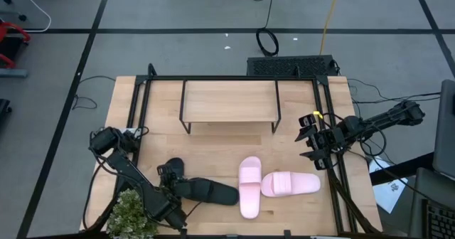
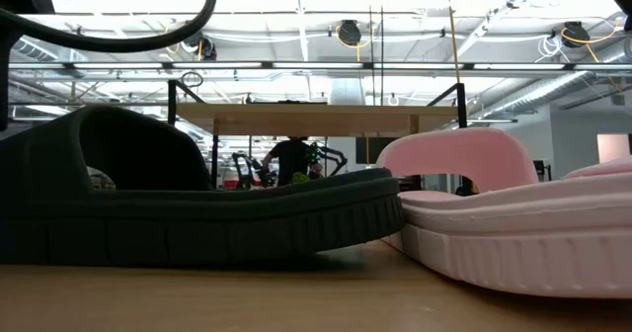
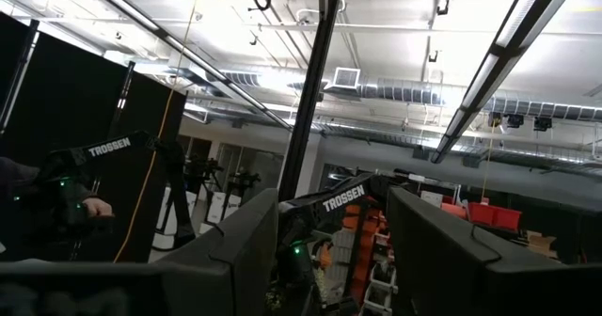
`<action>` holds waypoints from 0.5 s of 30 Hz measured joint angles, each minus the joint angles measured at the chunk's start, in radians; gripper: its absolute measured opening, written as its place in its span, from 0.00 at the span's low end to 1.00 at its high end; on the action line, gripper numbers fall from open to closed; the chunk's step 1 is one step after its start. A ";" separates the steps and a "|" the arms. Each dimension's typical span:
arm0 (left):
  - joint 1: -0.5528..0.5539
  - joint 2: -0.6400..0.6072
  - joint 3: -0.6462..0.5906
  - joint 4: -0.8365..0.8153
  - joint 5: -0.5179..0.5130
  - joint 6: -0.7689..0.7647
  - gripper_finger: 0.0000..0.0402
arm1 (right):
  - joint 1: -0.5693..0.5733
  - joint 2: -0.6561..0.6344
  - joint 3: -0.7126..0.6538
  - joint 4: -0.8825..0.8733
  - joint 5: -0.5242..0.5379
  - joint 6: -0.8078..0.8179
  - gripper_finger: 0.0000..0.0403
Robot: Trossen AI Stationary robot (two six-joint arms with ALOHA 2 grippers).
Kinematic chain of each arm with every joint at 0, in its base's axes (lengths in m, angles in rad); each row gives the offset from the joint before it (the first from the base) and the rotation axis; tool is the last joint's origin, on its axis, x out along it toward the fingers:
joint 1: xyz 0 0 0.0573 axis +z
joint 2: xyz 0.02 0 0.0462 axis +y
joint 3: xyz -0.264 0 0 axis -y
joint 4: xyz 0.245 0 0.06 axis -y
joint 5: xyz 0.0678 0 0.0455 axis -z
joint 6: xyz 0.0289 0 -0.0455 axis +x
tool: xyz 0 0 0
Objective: Pick and place slides into the shelf
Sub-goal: Put the left black slide on the shelf
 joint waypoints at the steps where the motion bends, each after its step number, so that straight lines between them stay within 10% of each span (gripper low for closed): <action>1: 0.000 0.000 0.000 -0.001 0.000 0.005 0.46 | 0.000 0.000 0.000 0.000 0.000 0.000 0.48; 15: 0.000 0.001 -0.022 -0.040 -0.042 -0.014 0.46 | 0.000 0.000 0.000 -0.018 0.000 0.001 0.48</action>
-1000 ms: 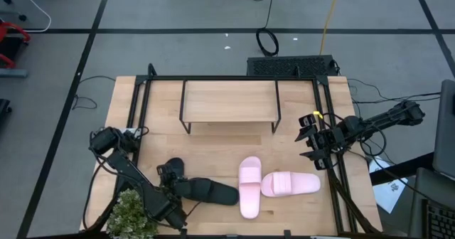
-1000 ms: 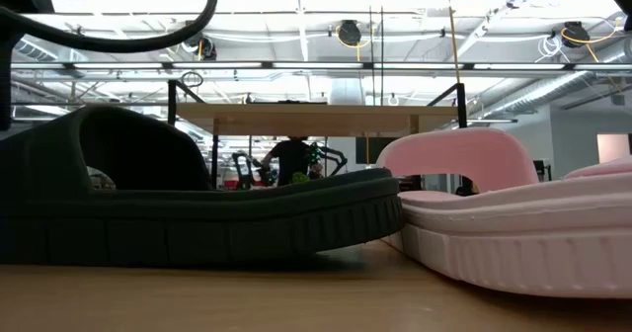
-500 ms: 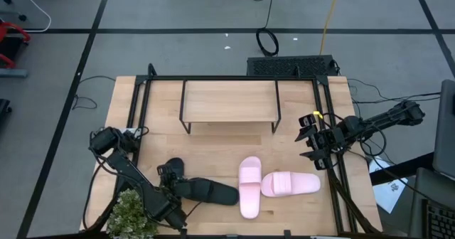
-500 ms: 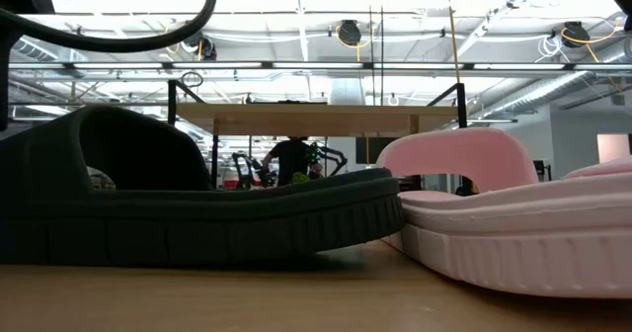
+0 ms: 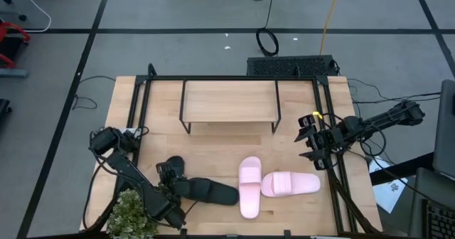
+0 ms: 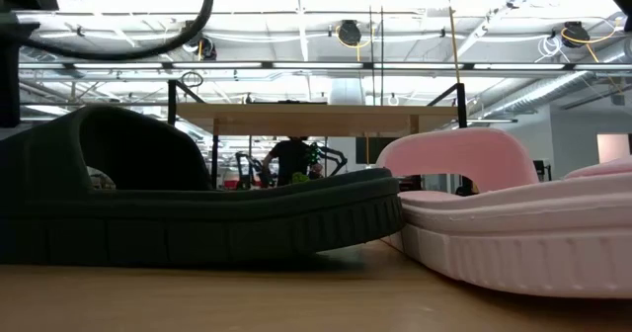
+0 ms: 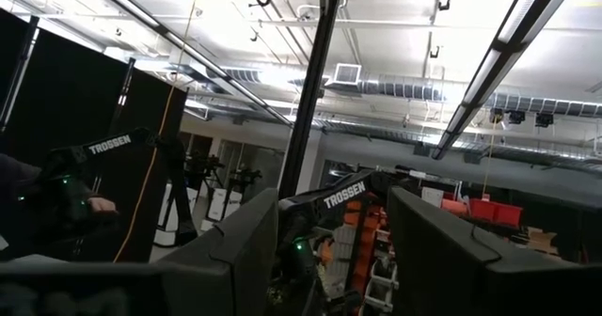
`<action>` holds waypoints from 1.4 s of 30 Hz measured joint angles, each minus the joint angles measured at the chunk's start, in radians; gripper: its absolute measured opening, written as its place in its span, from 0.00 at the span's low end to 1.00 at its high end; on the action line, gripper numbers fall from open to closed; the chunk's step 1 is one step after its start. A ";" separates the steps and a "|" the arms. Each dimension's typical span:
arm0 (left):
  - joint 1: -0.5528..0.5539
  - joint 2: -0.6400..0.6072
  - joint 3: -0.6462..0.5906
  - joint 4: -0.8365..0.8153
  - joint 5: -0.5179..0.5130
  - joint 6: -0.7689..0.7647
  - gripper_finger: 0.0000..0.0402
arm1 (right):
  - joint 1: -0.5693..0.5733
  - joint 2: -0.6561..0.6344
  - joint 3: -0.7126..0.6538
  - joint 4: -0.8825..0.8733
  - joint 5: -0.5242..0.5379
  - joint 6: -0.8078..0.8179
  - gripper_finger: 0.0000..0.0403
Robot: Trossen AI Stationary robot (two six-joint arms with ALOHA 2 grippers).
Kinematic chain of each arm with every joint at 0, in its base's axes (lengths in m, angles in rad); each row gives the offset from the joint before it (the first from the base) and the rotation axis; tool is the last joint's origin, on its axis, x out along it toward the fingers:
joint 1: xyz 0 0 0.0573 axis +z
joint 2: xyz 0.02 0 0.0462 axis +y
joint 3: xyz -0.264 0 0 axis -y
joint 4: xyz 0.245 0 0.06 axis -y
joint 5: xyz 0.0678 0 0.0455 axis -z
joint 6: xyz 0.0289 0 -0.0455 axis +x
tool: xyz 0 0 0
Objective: Pick and place slides into the shelf
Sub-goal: Put the left black slide on the shelf
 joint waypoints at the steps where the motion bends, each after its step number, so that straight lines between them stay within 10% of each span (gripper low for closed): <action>1: 0.000 0.000 -0.011 0.000 0.002 -0.011 0.46 | 0.000 0.000 0.000 -0.002 0.000 0.002 0.48; 12: 0.013 0.000 -0.074 0.008 0.035 -0.088 0.42 | 0.000 0.000 0.000 -0.008 0.000 0.018 0.48; 21: 0.015 0.000 -0.073 0.002 0.034 -0.066 0.03 | 0.000 0.000 0.000 -0.008 0.000 0.018 0.48; 42: 0.100 -0.076 0.163 -0.163 -0.242 0.033 0.00 | 0.000 0.000 0.000 -0.012 0.000 0.052 0.48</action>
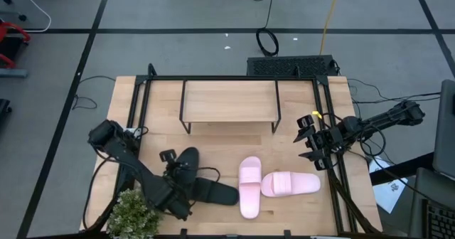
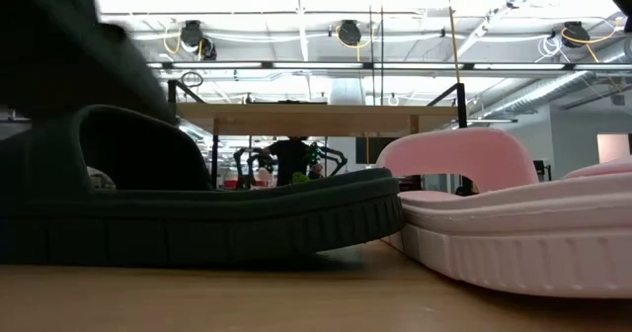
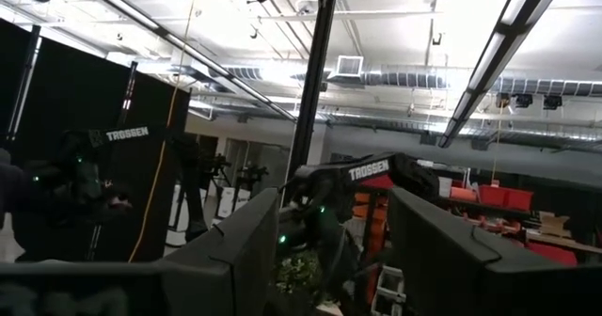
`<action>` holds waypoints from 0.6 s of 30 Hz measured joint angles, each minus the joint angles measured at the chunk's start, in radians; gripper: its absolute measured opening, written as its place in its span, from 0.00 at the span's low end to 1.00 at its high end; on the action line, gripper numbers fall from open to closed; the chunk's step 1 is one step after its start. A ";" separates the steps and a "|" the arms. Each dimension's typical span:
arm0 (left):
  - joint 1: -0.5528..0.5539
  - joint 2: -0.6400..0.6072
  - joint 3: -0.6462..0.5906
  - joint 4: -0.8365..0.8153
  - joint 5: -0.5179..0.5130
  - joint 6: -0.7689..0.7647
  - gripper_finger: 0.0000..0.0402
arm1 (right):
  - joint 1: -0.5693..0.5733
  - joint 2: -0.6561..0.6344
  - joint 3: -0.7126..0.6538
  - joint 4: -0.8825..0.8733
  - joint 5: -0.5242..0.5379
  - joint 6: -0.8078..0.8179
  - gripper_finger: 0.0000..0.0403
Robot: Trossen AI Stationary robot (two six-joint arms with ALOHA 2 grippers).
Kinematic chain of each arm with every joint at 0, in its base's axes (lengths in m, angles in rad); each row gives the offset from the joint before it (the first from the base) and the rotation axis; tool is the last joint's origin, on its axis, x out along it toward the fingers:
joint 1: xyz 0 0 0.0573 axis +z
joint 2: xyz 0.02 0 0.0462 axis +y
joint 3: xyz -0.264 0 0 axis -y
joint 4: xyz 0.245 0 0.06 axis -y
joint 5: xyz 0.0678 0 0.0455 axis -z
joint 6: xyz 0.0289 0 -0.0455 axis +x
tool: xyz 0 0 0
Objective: Pick and place slides into the shelf
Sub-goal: Put the left black slide on the shelf
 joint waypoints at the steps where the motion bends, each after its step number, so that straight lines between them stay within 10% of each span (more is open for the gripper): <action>1: 0.014 -0.002 0.016 0.001 -0.032 0.030 0.00 | 0.000 0.000 0.000 0.000 0.000 0.000 0.48; 18: 0.364 -0.002 0.464 0.002 -0.453 0.685 0.00 | 0.000 0.000 0.000 0.000 0.000 -0.005 0.48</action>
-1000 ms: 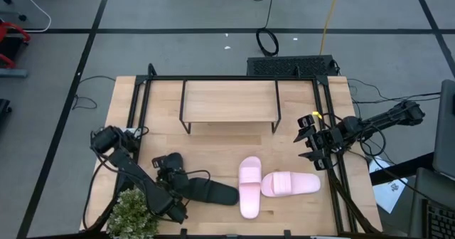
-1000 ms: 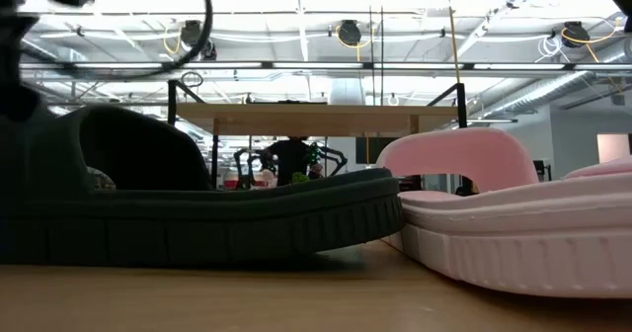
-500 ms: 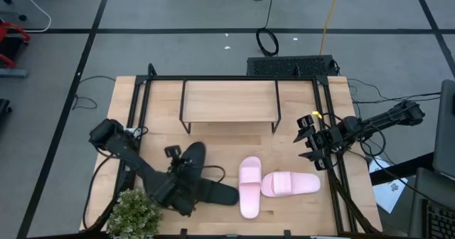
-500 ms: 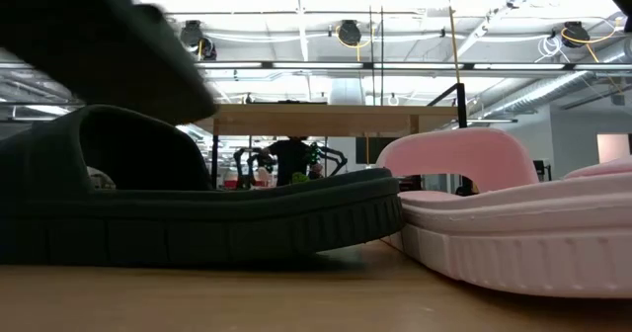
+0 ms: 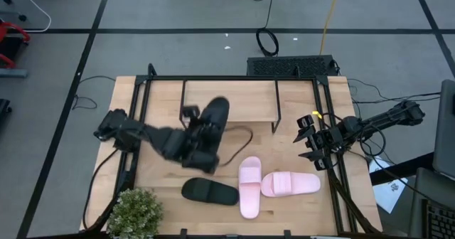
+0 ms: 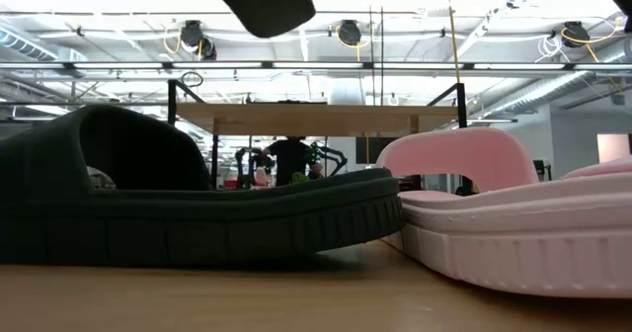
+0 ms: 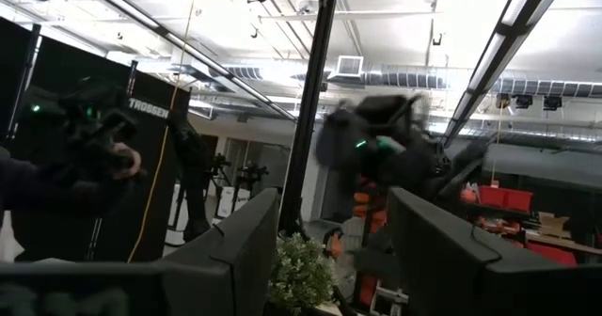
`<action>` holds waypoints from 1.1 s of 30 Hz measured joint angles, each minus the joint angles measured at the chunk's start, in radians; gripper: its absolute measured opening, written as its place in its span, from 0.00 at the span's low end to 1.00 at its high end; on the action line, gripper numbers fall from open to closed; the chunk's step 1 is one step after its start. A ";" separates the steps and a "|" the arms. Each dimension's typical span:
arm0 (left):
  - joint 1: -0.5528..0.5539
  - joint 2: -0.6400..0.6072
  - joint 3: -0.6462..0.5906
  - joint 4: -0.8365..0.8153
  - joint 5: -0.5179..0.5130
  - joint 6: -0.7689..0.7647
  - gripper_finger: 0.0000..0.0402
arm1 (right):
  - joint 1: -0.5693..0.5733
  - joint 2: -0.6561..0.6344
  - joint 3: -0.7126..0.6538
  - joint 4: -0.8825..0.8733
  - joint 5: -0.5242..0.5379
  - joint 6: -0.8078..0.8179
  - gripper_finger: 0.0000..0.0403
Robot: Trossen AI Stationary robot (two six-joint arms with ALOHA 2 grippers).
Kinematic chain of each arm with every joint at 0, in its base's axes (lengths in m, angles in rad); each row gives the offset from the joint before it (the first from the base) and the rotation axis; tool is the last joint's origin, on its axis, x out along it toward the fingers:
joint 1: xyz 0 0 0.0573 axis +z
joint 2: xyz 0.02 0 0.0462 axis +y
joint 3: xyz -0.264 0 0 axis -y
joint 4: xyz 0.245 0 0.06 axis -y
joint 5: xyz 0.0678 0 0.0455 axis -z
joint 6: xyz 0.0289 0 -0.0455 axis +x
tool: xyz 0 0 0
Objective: Pick and place slides into the shelf
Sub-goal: Put the left black slide on the shelf
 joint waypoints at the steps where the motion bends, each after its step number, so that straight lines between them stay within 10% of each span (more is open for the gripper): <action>1: 0.030 0.000 0.010 0.000 -0.003 0.036 0.00 | 0.000 0.000 0.000 0.000 0.000 0.000 0.48; 15: 0.348 -0.054 0.018 -0.004 0.113 0.191 0.00 | 0.000 0.000 0.000 -0.016 0.000 -0.003 0.48; 33: 0.335 -0.058 -0.295 0.048 0.009 0.138 0.00 | 0.000 0.000 0.000 -0.088 0.002 -0.033 0.48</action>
